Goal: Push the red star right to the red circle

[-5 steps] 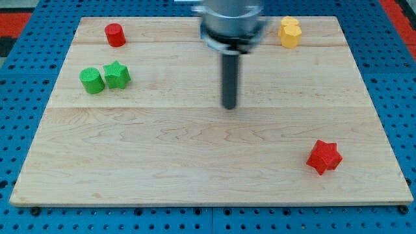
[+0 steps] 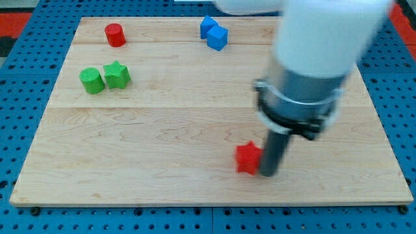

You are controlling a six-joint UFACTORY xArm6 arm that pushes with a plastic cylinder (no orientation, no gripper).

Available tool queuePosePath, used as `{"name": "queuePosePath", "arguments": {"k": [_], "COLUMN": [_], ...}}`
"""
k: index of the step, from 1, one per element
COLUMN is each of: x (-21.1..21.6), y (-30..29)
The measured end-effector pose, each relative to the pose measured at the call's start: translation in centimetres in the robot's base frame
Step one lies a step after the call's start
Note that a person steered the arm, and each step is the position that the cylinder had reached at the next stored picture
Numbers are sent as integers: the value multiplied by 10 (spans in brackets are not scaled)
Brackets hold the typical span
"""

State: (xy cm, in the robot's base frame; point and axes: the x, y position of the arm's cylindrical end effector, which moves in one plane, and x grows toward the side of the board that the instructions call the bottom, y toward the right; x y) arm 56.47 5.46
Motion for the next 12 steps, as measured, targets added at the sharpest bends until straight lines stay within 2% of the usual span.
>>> {"name": "queuePosePath", "arguments": {"k": [1, 2, 3, 4, 5, 6, 7, 10, 11, 12], "x": [-26, -82, -139, -157, -91, -95, -143, -178, -202, -252], "y": [-86, -125, -125, -111, -86, -179, -151, -67, -92, -151]}}
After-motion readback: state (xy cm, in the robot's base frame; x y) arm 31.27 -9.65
